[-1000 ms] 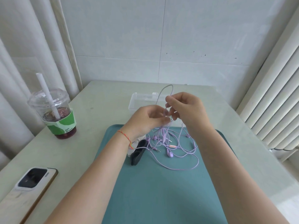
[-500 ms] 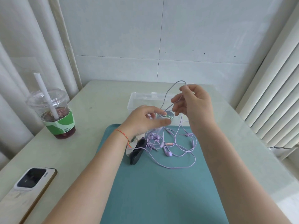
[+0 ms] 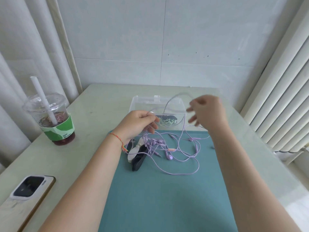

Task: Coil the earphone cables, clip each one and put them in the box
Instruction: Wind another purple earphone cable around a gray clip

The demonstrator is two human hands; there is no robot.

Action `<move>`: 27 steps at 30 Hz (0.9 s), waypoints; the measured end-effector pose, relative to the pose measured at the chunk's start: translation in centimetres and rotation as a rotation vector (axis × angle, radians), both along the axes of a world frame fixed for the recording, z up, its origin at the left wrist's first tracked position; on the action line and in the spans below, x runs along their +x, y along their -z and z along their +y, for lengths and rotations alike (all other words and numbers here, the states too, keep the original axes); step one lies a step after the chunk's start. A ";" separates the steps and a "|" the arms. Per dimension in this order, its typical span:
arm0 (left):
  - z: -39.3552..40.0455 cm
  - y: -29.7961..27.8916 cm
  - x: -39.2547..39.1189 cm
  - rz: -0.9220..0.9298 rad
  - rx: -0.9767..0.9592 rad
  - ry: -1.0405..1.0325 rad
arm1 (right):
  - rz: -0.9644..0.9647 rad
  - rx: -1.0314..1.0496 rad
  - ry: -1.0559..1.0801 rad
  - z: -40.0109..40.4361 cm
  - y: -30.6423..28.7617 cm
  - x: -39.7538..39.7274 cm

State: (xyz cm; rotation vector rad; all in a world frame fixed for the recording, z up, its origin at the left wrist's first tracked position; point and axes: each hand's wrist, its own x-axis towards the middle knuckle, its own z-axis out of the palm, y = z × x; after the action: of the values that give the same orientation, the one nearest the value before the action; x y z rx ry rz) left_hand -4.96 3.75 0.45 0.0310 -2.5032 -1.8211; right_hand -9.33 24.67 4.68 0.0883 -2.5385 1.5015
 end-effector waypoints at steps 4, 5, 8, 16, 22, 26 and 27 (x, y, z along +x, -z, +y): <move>0.3 -0.2 0.1 -0.001 -0.110 0.017 | -0.196 0.876 0.012 0.3 0.4 0.6; 0.5 -0.2 0.1 0.001 -0.164 0.017 | -0.148 0.898 0.023 0.0 0.3 0.8; 1.3 -0.3 0.2 0.014 -0.296 0.026 | 0.234 0.662 -0.027 -1.2 -0.5 1.7; 2.0 -0.2 0.1 0.080 -0.394 0.025 | 0.040 0.512 -0.622 -3.4 -0.4 3.7; 1.2 0.1 0.2 -0.060 -0.382 0.119 | 0.316 0.051 -0.251 -2.6 -1.6 2.9; 0.7 -0.7 0.5 -0.032 -0.178 0.151 | 0.212 0.188 -0.301 -1.9 -1.7 2.9; 0.7 -1.0 0.6 0.012 -0.121 0.116 | 0.178 0.231 -0.308 -1.8 -1.8 2.9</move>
State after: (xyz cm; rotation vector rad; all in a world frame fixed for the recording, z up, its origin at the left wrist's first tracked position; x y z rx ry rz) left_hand -4.37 4.45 1.46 -0.1310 -2.6535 -1.6981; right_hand -6.43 22.89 6.44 0.6426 -2.6261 1.2179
